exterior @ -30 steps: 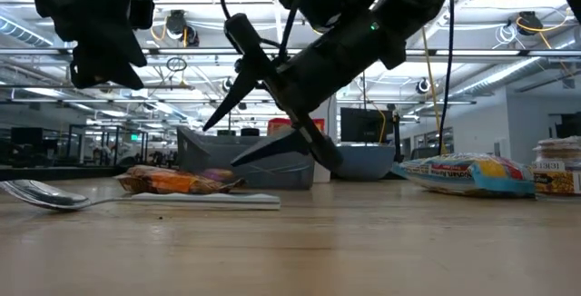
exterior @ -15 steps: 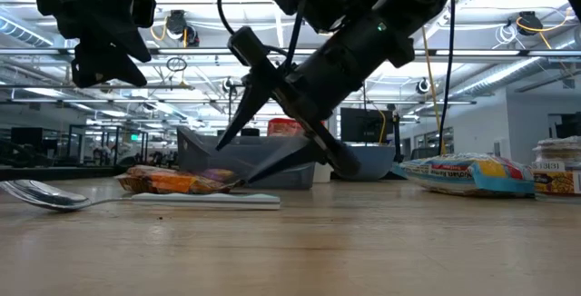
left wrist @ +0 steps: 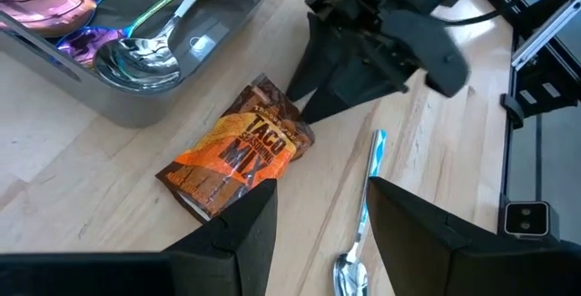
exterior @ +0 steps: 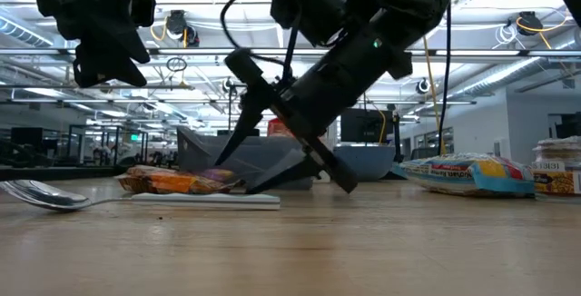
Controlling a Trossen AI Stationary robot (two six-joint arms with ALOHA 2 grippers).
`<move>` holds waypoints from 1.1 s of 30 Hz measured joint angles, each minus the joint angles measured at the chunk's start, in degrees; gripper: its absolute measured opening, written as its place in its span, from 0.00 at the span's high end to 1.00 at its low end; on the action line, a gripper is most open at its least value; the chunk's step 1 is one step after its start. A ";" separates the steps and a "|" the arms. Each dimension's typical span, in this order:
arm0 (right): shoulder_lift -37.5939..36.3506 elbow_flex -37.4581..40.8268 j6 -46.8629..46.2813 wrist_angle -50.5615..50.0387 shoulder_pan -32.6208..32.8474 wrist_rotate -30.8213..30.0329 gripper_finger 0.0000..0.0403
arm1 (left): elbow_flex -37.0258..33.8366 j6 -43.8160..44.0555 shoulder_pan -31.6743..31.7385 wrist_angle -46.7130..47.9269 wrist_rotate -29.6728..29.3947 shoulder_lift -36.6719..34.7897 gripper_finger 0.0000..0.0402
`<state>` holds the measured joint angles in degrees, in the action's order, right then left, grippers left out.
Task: Pick & Place Food Item
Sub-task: Put the orange seasoning pack into the top black bin
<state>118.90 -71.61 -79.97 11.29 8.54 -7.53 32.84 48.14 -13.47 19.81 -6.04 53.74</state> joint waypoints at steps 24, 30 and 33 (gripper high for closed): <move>1.79 -0.03 0.05 3.17 -1.38 0.04 0.91 | 0.00 -1.49 0.00 0.12 0.37 0.00 0.55; 1.90 -0.01 1.64 4.29 -1.49 0.09 0.99 | 0.00 -2.17 0.00 0.80 0.50 0.00 0.55; 1.92 -0.01 2.69 4.46 -1.44 0.18 1.00 | 0.00 -2.45 0.00 1.66 0.50 0.00 0.55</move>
<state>120.81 -71.61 -77.28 15.75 7.09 -7.35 32.84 45.69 -13.47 21.48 -5.54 53.74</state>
